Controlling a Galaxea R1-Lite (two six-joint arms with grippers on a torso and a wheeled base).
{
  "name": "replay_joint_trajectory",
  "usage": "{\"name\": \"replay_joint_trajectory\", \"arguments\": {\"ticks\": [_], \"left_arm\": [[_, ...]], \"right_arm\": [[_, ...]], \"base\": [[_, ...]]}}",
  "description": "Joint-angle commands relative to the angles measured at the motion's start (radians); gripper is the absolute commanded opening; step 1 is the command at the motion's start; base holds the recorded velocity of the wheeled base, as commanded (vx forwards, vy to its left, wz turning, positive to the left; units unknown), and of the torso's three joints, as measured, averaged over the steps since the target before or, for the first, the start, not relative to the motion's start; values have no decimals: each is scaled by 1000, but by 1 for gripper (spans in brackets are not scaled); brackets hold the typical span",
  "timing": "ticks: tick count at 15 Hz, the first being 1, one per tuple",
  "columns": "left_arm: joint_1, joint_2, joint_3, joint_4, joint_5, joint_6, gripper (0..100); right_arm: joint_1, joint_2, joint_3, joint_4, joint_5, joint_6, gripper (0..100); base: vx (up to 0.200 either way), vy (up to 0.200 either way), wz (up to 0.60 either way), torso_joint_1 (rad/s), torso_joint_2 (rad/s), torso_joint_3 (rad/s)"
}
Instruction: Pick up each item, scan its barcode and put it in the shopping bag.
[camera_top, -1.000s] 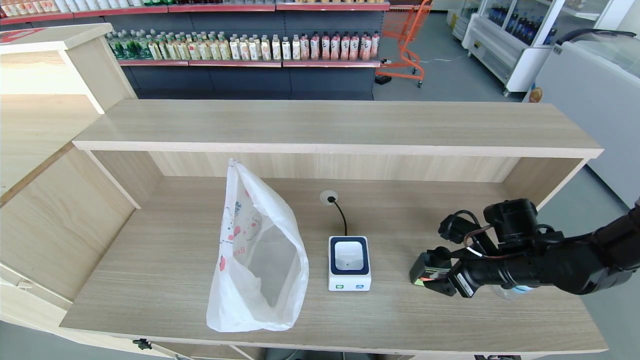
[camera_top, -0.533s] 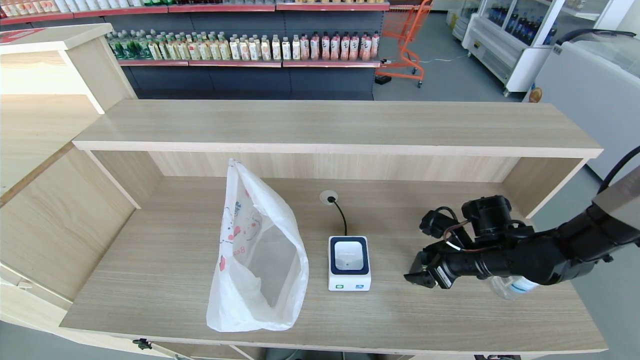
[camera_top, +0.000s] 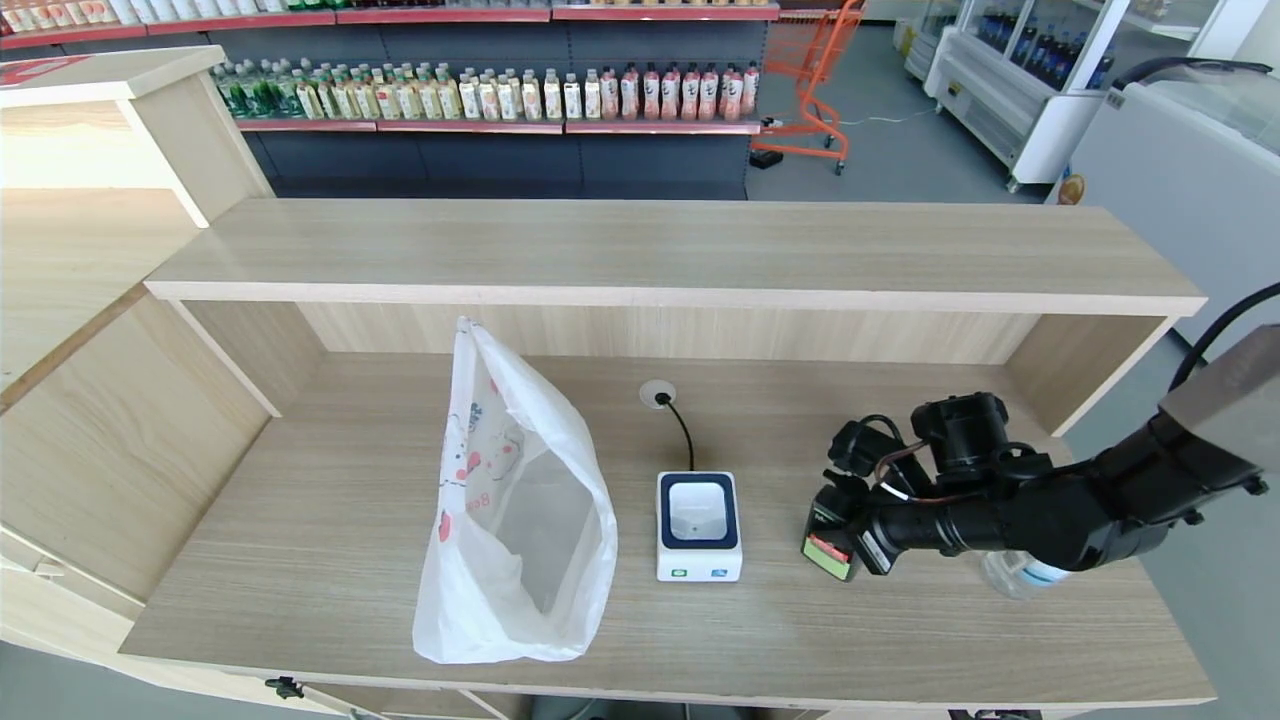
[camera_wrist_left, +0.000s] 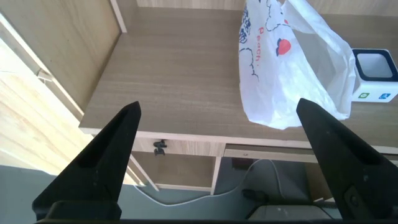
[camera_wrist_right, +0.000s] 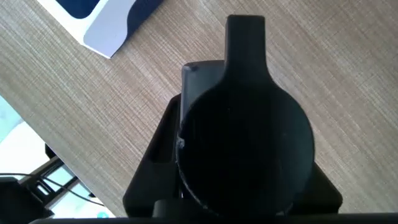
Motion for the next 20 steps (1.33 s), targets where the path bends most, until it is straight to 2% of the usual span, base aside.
{"name": "replay_joint_trajectory", "arguments": {"ticks": [1,3,6,7,8,9,11,12,13,15,16,17,18,19,20], "left_arm": [[0,0,0,0,1,0,100],[0,0,0,0,1,0,100],[0,0,0,0,1,0,100],[0,0,0,0,1,0,100],[0,0,0,0,1,0,100],[0,0,0,0,1,0,100],[0,0,0,0,1,0,100],[0,0,0,0,1,0,100],[0,0,0,0,1,0,100],[0,0,0,0,1,0,100],[0,0,0,0,1,0,100],[0,0,0,0,1,0,100],[0,0,0,0,1,0,100],[0,0,0,0,-1,0,100],[0,0,0,0,1,0,100]], "right_arm": [[-8,-52,28,-7,3,3,0],[-22,-107,48,-10,4,34,0],[-61,-326,57,-7,-2,221,0],[-81,-423,94,-7,-4,243,0],[-87,-444,106,-7,-5,243,0],[-136,-592,206,-9,-11,154,0],[-214,-736,370,-19,-7,-184,0],[-215,-794,457,-74,-2,-308,0],[-219,-826,479,-99,33,-443,0],[-255,-828,454,-104,220,-802,0],[-271,-831,451,-104,273,-1020,0],[-271,-829,449,-91,378,-1299,0],[-228,-812,449,-71,420,-1491,0],[-191,-791,448,-42,420,-1595,0],[-99,-727,434,62,389,-1818,0]], "base": [[0,0,0,0,0,0],[0,0,0,0,0,0],[0,0,0,0,0,0],[0,0,0,0,0,0],[0,0,0,0,0,0],[0,0,0,0,0,0],[0,0,0,0,0,0],[0,0,0,0,0,0],[0,0,0,0,0,0],[0,0,0,0,0,0],[0,0,0,0,0,0],[0,0,0,0,0,0],[0,0,0,0,0,0],[0,0,0,0,0,0],[0,0,0,0,0,0]]}}
